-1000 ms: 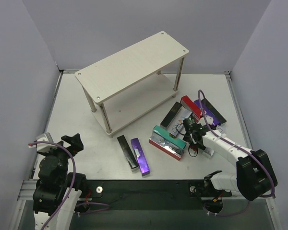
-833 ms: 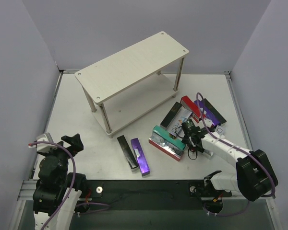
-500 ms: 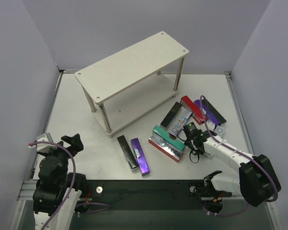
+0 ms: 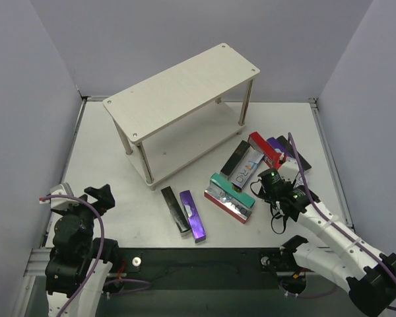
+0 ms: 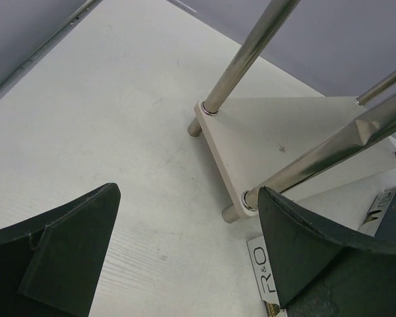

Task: Place and organize the toothpastes onto the shelf
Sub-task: Pick up the toothpaste from the center of the board, then place the toothpaste on the shelf.

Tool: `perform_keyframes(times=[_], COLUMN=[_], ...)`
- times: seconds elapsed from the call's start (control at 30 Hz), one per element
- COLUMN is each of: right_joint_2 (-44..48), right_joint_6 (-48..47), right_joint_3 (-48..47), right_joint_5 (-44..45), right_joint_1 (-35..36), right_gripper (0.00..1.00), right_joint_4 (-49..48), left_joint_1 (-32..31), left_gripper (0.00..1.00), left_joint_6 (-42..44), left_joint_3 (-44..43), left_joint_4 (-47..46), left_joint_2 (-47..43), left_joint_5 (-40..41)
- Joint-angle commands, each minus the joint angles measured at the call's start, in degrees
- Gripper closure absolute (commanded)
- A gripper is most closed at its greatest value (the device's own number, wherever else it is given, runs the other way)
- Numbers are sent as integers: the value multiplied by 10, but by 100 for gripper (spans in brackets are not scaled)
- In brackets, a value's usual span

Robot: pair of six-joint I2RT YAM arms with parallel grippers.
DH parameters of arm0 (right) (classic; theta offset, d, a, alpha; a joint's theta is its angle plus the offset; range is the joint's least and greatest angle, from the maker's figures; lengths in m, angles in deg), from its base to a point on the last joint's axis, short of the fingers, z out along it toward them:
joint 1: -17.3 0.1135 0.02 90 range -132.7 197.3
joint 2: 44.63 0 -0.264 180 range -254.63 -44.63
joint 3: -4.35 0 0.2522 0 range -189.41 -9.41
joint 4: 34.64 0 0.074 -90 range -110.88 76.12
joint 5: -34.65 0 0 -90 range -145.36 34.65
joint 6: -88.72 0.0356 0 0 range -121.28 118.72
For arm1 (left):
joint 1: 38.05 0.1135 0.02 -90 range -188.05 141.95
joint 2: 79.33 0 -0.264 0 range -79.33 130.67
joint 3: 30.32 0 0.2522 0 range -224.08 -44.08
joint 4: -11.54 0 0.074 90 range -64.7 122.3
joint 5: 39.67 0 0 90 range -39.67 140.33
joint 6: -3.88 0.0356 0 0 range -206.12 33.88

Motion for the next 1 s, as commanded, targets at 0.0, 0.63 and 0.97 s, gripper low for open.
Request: perform_keyframes(times=[0.0,0.63,0.97], right_joint_2=[10,-272,-402], right_joint_6=[-145,-549,-546], right_joint_3=[-79,-286,-340], right_joint_5=[19,-304,-396], right_joint_1=[23,-65,-119], right_gripper=[63,61,59], right_joint_4=[-9,-236,-358], left_joint_1=[2,37,71], left_gripper=[3,3,3], left_joint_6=[6,24,32], left_joint_3=[-7,-1,1], left_joint_4=[-16,-33,-40], left_joint_2=[-54,-69,-66], left_joint_5=[-12,-44,-51])
